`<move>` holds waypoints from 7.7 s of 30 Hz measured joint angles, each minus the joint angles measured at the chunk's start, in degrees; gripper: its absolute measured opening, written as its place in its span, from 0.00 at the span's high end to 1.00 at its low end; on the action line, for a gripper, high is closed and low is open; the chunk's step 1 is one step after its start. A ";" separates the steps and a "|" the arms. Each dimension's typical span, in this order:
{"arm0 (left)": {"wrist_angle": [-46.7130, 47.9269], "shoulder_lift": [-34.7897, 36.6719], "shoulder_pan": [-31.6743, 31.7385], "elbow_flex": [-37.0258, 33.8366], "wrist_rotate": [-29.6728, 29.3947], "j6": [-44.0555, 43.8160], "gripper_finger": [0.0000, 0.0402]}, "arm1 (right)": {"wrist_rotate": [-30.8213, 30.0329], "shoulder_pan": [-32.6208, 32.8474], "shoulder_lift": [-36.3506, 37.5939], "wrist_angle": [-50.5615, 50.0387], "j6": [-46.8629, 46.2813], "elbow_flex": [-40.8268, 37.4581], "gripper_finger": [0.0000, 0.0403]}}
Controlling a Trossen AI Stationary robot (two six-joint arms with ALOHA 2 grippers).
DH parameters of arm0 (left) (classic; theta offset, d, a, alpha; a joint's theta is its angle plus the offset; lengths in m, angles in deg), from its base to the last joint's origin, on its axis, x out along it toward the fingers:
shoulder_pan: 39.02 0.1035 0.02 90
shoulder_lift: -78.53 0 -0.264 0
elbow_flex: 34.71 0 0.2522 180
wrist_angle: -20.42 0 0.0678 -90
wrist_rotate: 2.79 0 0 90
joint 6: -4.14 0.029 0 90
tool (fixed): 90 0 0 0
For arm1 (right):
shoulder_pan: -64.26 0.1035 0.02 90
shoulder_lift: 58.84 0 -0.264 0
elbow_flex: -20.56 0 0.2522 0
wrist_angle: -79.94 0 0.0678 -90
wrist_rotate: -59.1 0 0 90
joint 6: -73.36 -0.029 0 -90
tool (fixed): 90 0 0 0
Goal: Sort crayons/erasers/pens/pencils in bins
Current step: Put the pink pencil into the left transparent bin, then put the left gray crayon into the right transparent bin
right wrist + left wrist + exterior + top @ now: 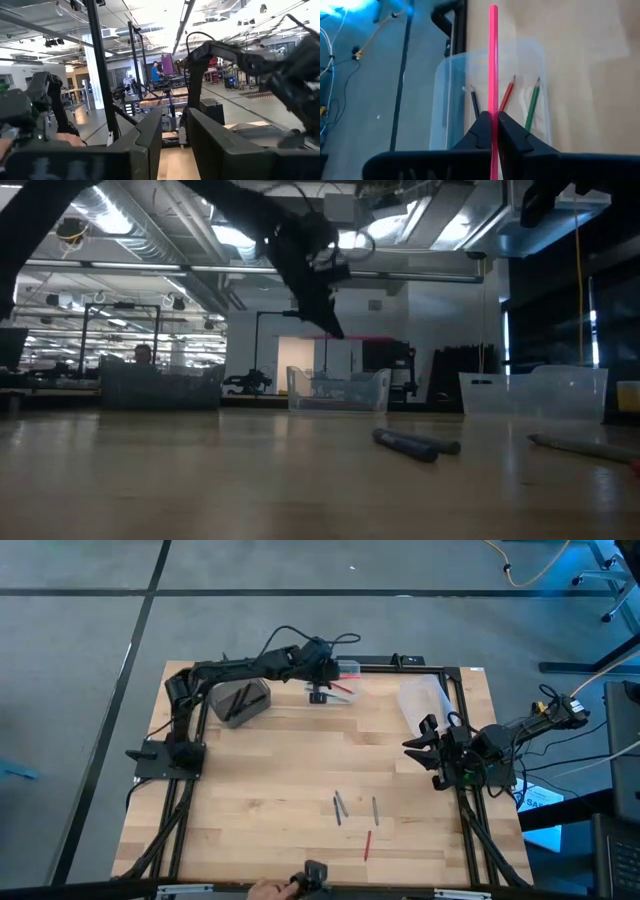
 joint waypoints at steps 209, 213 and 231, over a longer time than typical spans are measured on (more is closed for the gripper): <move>-10.39 -12.59 -37.58 -6.18 14.16 -14.06 0.74 | 0.00 0.09 -1.40 -0.04 4.50 -0.02 0.76; -10.40 -12.59 -37.57 -6.16 14.08 -14.05 0.76 | -0.09 0.09 -1.49 -0.04 3.33 -0.02 0.76; -10.94 -14.53 -38.30 -5.94 11.61 -9.94 0.78 | -3.00 0.09 -5.90 1.89 0.09 -0.04 0.76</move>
